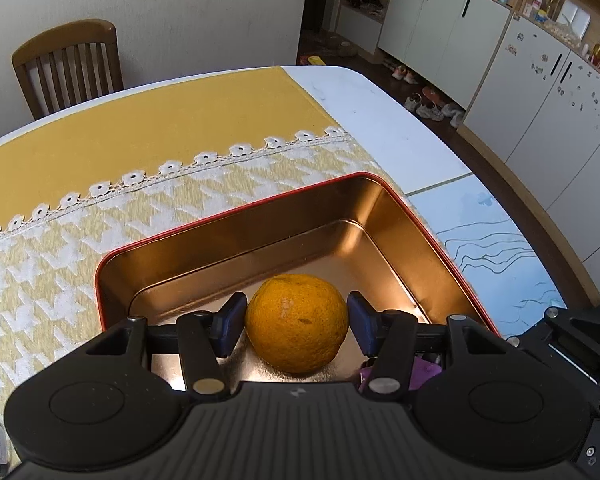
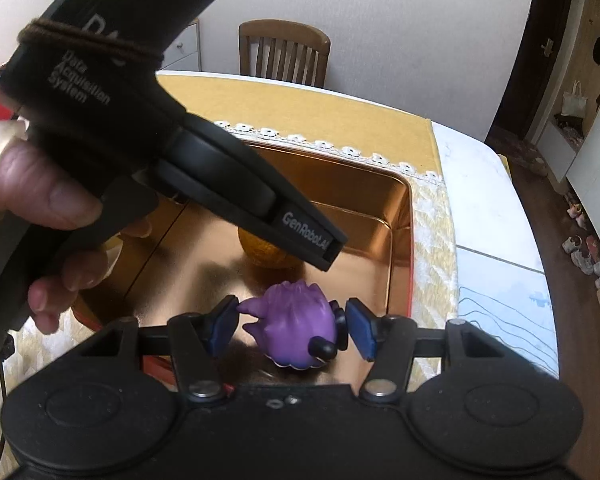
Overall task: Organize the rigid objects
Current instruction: 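Lower both items into the red tin and open both grippers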
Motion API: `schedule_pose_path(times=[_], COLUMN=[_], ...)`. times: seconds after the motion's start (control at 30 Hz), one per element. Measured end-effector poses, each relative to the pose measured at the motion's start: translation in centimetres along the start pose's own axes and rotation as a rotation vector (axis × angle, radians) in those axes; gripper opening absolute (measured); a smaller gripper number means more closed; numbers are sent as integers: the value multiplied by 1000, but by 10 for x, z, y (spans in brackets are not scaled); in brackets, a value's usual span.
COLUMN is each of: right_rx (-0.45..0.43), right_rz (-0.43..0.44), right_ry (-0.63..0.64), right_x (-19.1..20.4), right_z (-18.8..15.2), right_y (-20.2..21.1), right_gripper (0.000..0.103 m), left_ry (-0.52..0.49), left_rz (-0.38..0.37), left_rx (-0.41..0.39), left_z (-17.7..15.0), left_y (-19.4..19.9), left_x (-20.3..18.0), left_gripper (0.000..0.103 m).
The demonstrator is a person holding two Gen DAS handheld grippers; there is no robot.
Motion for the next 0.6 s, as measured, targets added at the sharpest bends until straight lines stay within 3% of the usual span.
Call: schedule_pose_path(times=[0.3,0.5,0.6], right_rx=[40,20,12], right_rz=[24,14,10], right_ry=[-28,-73,-88], right_x=[-9,-19,-23], right_z=[-3,3,4], right_y=[-3,2,6], right_gripper=[60,65,69], left_ry=[0,-12,-13], left_rz=[4,24,40], left_rx=[13,-4,-28], left_z=[1,-2,-1], left_y=[0,8,18], left_x=[0,-3,-3], left_gripper=[55,55,62])
Point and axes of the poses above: each gripper's, at about its wrist camera, not at the fingertips, and y roughly against the way its jaws point, x to its left, z to its top, the point moved 4 cm from there along -y, roughly the way its jaws point
